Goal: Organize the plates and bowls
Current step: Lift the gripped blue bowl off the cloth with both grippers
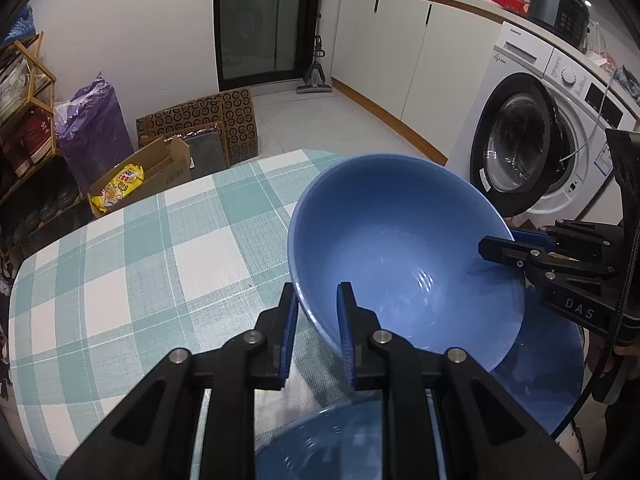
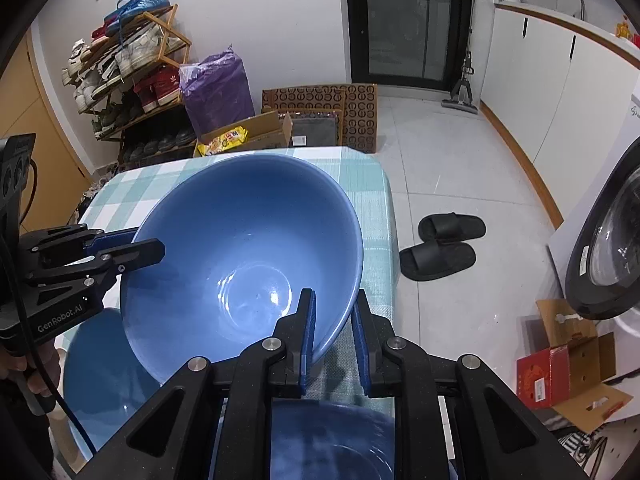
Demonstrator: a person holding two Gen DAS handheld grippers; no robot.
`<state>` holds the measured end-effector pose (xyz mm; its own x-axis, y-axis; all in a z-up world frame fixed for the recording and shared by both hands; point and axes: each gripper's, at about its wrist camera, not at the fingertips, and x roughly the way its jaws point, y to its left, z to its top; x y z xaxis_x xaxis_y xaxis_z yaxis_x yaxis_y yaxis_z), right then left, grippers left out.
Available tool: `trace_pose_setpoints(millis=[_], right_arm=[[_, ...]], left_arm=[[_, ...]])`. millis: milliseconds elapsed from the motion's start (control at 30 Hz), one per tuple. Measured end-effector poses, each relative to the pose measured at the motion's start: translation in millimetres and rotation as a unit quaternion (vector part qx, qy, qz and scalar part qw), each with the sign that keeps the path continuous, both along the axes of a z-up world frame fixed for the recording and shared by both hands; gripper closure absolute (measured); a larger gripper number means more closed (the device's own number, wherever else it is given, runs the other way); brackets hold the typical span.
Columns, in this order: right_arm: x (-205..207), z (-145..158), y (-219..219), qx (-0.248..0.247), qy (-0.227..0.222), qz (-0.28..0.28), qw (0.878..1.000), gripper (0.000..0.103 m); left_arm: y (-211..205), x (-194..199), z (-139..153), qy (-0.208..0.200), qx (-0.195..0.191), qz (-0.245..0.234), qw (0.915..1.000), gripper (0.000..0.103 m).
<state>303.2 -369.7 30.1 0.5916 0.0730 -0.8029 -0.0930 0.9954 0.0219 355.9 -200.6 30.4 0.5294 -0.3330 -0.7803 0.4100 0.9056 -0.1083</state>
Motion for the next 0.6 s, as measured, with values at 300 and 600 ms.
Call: trace_pose_setpoints(millis=[300,600], right_arm=[[-21.9,30.3,5.7,-0.001,-0.023,0.002,1.000,0.085],[-46.7,61.0,15.9,-0.002,-0.045,0.006,0.999,0.085]], left_arm=[[7.7,-16.6,21.5,-0.019,-0.007,0.001,0.9998,0.085],[14.7,-36.5,45.4,-0.041,-0.014,0.002,0.9991,0.085]])
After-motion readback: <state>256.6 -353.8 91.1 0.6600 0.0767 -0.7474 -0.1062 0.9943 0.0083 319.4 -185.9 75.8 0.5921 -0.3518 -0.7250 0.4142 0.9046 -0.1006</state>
